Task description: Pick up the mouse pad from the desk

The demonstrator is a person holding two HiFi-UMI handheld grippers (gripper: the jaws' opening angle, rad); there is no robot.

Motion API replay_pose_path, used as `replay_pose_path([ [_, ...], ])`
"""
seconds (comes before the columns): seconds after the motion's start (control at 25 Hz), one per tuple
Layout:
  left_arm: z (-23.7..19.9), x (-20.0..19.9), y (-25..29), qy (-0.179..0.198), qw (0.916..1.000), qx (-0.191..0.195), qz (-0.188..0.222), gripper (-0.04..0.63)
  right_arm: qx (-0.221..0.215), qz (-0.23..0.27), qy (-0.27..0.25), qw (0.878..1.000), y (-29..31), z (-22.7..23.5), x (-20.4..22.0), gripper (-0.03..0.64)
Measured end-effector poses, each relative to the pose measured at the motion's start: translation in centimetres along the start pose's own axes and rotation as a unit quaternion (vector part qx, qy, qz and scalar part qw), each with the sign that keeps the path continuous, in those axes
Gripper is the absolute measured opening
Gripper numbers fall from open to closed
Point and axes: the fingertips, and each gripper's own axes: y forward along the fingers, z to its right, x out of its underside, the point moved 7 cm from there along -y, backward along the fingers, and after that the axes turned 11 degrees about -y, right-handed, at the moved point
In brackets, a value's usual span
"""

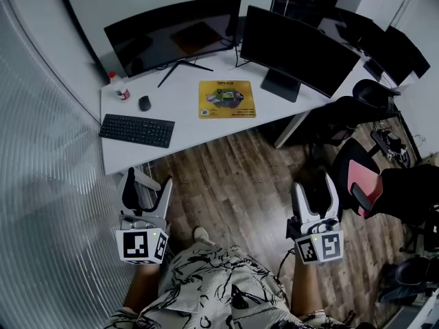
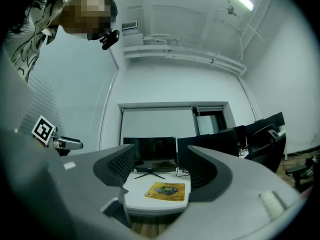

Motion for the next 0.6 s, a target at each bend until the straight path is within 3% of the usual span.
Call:
replay_pose_path([
  [0.16, -0.7, 0.4, 0.5, -0.011, 0.9999, -0.002, -0.008, 0.442, 0.002, -0.002, 0.001, 1.0, 0.6, -0.3, 0.1, 0.393],
  [0.6, -3.5, -0.3, 2.4, -0.01, 0.9999, 0.004, 0.0, 0.495, 0.019, -0.007, -0.014, 1.0, 2.5, -2.0, 0.0, 0.442],
])
